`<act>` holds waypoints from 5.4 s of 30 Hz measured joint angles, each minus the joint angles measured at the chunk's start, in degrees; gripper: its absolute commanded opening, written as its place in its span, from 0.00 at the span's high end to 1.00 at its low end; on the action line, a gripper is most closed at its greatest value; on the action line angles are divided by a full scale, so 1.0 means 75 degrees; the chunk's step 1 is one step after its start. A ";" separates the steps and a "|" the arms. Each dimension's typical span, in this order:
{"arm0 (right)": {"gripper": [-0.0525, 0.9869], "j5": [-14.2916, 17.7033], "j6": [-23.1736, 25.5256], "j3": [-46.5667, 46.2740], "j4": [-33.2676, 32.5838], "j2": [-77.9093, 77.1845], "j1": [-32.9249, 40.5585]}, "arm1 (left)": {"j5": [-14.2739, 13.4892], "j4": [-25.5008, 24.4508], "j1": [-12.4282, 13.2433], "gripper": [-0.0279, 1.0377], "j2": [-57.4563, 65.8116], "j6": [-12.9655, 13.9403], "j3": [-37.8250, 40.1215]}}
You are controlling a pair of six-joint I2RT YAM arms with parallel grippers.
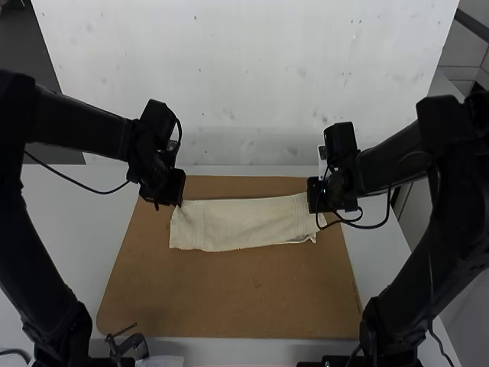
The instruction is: Fold the towel.
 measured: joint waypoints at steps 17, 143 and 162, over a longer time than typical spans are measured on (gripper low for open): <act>0.93 0.0015 0.0015 0.0178 0.0664 0.1224 -0.0067 | -0.0023 0.0574 0.0414 0.96 0.1288 0.0475 0.0670; 0.93 0.1259 0.2203 0.4106 -0.3471 0.2862 0.2270 | 0.0527 0.1201 0.1891 0.03 -0.0472 0.0699 -0.0586; 0.01 0.1513 0.2707 0.4607 -0.3249 0.3573 0.3255 | 0.0527 0.1437 0.2049 0.03 -0.0472 0.0737 -0.0906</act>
